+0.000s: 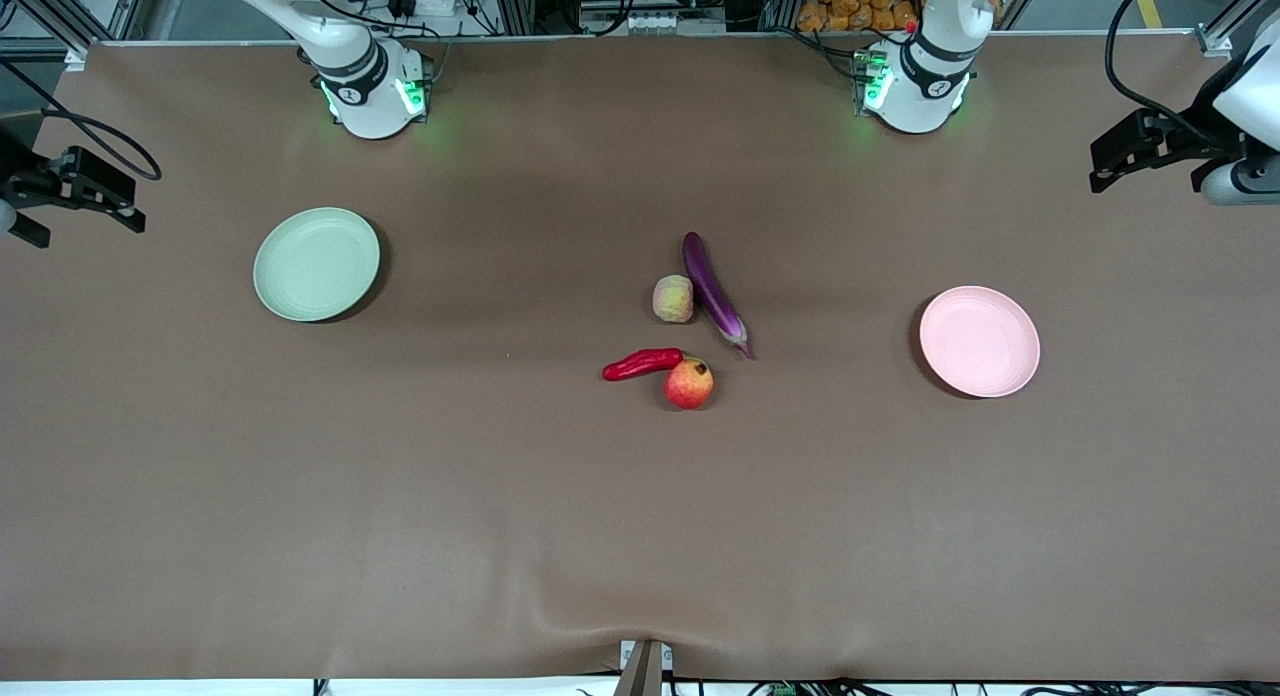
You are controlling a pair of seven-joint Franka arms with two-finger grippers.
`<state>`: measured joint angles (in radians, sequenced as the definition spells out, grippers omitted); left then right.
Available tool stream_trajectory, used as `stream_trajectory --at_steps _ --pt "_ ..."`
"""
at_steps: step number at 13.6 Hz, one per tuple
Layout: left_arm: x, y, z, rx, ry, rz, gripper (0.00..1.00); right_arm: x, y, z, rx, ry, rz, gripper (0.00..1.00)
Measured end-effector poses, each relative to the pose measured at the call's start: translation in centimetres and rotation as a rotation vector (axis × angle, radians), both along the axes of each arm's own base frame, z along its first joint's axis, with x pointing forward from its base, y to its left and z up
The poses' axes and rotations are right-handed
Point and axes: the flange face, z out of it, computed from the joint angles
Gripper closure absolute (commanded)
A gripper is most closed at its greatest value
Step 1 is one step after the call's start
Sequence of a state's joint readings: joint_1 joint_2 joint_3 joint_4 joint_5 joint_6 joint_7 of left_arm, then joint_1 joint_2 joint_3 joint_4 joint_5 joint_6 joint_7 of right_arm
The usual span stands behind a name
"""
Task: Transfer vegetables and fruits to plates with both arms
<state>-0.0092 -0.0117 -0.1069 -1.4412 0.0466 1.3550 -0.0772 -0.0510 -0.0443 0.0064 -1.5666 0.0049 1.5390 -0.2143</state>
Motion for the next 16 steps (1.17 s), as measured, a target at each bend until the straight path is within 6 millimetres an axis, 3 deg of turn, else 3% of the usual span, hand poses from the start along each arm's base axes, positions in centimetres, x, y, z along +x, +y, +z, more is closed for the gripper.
stream_trajectory --at_steps 5,8,16 --pt "0.3 -0.3 -0.4 -0.003 0.005 0.001 0.0 0.0 -0.4 0.0 0.0 0.001 -0.007 0.0" --pt "1.8 -1.6 -0.3 -0.048 -0.032 0.143 0.0 0.0 -0.7 0.0 0.001 0.001 -0.013 0.0" --pt "6.2 -9.8 -1.4 -0.178 -0.153 0.558 0.0 -0.1 -1.0 -0.1 0.001 0.006 -0.018 0.0"
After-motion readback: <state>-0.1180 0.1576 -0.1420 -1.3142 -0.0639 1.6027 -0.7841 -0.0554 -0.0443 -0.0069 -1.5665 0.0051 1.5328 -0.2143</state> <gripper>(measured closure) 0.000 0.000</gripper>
